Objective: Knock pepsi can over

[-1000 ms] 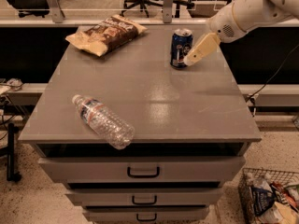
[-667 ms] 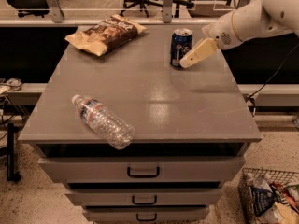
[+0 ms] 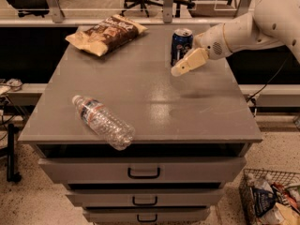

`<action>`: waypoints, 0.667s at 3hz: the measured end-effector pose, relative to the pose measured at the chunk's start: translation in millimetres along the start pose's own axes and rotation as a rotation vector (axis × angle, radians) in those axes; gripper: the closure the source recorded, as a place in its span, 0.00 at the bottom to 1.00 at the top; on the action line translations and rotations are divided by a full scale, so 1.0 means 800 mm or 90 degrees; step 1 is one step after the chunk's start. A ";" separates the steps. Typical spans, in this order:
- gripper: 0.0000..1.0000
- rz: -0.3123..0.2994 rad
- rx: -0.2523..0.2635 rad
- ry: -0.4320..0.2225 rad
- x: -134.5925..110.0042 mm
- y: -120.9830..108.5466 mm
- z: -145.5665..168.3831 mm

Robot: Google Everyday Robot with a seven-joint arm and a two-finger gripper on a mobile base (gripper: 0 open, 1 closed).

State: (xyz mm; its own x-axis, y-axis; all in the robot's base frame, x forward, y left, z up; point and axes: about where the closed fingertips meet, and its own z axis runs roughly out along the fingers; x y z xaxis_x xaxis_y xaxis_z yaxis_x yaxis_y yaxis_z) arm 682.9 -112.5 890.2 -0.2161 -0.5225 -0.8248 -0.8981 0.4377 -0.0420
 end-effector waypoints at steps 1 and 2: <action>0.00 -0.033 -0.063 -0.019 -0.025 0.048 0.021; 0.00 -0.073 -0.122 -0.051 -0.061 0.099 0.028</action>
Offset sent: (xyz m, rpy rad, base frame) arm -0.0893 0.1194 0.0527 0.1260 -0.0531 0.3660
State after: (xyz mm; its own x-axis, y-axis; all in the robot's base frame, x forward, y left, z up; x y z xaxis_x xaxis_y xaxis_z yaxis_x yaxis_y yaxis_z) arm 631.3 -35.8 914.4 -0.0844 -0.4977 -0.8633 -0.9729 0.2283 -0.0365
